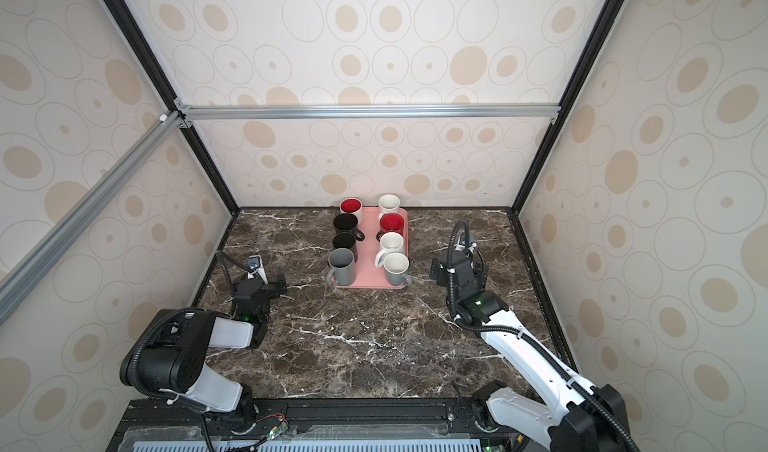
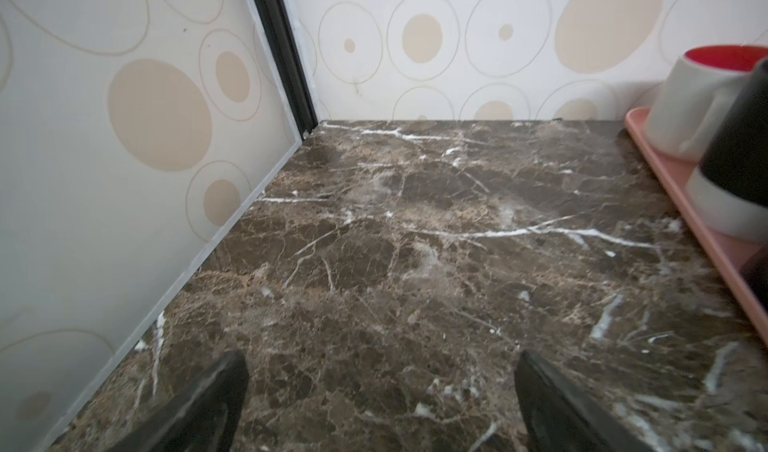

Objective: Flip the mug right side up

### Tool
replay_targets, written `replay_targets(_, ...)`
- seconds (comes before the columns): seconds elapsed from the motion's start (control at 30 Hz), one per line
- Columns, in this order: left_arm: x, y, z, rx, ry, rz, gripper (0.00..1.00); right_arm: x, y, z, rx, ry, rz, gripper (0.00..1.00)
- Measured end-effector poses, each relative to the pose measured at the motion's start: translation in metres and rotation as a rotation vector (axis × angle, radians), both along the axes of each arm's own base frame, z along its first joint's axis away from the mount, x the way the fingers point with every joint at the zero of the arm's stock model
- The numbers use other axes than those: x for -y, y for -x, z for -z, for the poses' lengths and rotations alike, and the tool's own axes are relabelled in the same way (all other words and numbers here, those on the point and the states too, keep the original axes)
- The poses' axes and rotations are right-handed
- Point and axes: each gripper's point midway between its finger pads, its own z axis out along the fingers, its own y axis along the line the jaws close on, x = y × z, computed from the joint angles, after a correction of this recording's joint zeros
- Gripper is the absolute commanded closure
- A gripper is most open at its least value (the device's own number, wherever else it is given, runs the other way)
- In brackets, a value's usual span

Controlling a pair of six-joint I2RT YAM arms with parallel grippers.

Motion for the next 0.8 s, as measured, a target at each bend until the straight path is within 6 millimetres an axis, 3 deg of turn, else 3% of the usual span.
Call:
replay_targets(0.27,0.01,0.011,0.0,0.058,0.017,0.087,0.01,0.056,0.004,0.042,0.002,0.155,0.133,0.0)
replay_targets(0.43,0.009,0.011,-0.01,0.103,0.016,0.08,0.01,0.078,-0.004,0.085,-0.032,0.201,0.141,0.0)
replay_targets(0.57,0.008,0.011,-0.013,0.117,0.015,0.075,0.01,0.078,-0.015,0.121,-0.061,0.202,0.081,0.01)
replay_targets(0.8,0.007,0.011,-0.014,0.12,0.014,0.068,0.01,0.064,-0.039,0.141,-0.02,0.179,-0.01,0.01)
